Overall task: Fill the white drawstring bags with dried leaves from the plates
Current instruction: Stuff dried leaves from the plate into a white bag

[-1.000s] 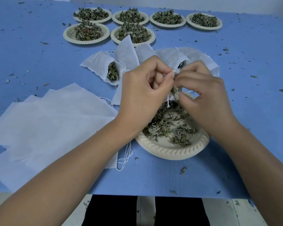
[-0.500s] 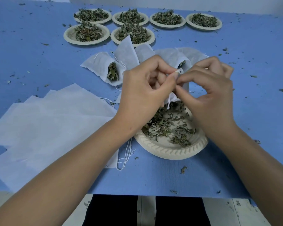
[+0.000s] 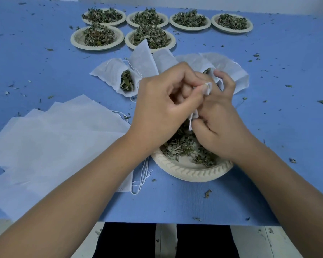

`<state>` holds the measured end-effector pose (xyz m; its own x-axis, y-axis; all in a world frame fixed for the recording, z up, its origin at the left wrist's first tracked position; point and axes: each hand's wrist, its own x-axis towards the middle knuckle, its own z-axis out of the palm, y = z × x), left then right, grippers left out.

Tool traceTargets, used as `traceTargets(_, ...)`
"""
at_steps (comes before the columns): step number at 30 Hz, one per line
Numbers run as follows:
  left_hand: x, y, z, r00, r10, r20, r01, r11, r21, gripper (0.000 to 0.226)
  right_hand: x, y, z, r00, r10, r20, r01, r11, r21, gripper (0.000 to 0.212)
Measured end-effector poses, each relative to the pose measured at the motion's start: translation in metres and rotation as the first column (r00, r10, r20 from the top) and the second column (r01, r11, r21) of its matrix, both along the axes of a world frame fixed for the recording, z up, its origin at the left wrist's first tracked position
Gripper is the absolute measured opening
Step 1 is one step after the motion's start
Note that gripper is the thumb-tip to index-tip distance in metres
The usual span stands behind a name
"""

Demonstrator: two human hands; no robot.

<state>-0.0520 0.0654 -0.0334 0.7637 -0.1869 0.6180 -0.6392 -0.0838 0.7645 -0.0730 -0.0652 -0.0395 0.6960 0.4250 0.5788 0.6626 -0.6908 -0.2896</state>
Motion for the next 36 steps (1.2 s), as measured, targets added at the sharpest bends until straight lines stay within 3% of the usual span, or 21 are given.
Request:
traceTargets(6, 0.009, 0.007, 0.005, 0.979, 0.164, -0.125, -0.182, 0.971, -0.154, 0.016, 0.002, -0.036, 0.020, 0.989, 0.001, -0.145, 0.062, 0.901, 0.429, 0.048)
traceTargets(10, 0.009, 0.006, 0.005, 0.969, 0.188, -0.161, -0.214, 0.963, -0.165, 0.014, 0.006, -0.051, 0.020, 0.941, 0.005, -0.338, 0.065, 0.979, 0.194, 0.040)
traceTargets(13, 0.008, 0.006, 0.006, 0.967, 0.186, -0.174, -0.218, 0.958, -0.185, 0.014, 0.008, -0.046, 0.015, 0.864, 0.008, -0.504, -0.020, 1.000, -0.020, 0.029)
traceTargets(16, 0.008, 0.007, 0.007, 0.963, 0.182, -0.200, -0.223, 0.951, -0.212, 0.013, 0.009, -0.043, 0.012, 0.828, -0.001, -0.561, -0.116, 0.978, -0.174, 0.042)
traceTargets(24, 0.007, 0.007, 0.008, 0.963, 0.197, -0.185, -0.229, 0.958, -0.175, 0.015, 0.008, -0.040, 0.013, 0.804, 0.032, -0.593, -0.073, 0.996, -0.044, 0.036)
traceTargets(27, 0.008, 0.007, 0.007, 0.963, 0.196, -0.184, -0.229, 0.957, -0.178, 0.013, 0.008, -0.045, 0.014, 0.792, 0.007, -0.611, -0.091, 0.990, -0.106, 0.045)
traceTargets(31, 0.007, 0.008, 0.007, 0.965, 0.186, -0.184, -0.219, 0.960, -0.174, 0.015, 0.009, -0.047, 0.014, 0.733, 0.009, -0.680, -0.080, 0.994, -0.073, 0.037)
traceTargets(36, 0.007, 0.008, 0.007, 0.966, 0.185, -0.178, -0.215, 0.962, -0.171, 0.015, 0.011, -0.044, 0.012, 0.809, -0.021, -0.588, -0.032, 0.996, -0.079, 0.019)
